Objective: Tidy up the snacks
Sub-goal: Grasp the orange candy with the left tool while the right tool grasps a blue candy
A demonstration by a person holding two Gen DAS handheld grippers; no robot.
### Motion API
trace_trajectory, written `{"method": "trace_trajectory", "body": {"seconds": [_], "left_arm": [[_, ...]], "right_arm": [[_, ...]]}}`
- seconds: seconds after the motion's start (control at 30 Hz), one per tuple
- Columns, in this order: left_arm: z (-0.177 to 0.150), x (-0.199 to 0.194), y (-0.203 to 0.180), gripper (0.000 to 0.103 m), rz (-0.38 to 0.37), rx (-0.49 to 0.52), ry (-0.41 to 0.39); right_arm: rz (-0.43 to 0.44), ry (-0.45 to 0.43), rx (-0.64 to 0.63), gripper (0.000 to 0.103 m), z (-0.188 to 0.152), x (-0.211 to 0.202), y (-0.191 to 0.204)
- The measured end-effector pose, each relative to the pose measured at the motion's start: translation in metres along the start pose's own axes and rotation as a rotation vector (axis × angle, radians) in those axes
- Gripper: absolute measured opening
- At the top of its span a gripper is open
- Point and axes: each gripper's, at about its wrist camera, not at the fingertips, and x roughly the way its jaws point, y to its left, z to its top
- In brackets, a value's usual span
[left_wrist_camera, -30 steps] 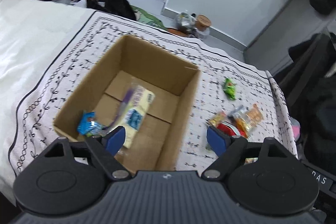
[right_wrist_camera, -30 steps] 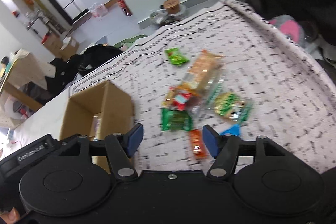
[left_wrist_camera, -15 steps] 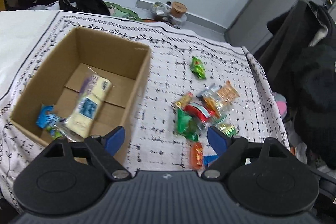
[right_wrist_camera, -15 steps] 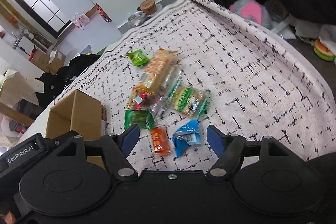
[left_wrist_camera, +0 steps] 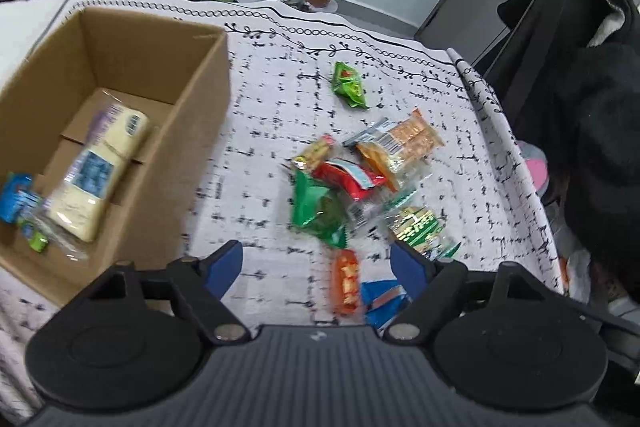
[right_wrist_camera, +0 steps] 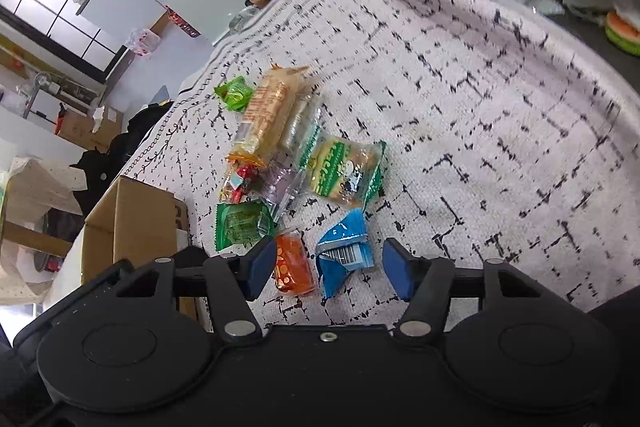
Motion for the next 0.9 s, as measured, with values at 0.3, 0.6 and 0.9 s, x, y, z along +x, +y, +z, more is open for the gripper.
{"method": "trace_trajectory", "body": {"seconds": [0.3,0.6,0.9], "left_arm": [[-0.009,0.044,-0.006,0.052,-0.011,-0.047,0.112],[-0.015,0.071,-0.014,0.03,-0.005,-0.072,0.171],[-0.015,0.061,-0.01,0.016,0.019,-0.062,0.138]], "right_arm": [[0.007,0.05,0.067,0.049,0.006,0.022,-0.015],[0.021,0.093,0.096,0.049,0.009,0.037,-0.022],[0.041,0.127,0.12,0.036,0.01,0.057,-0.02]]}}
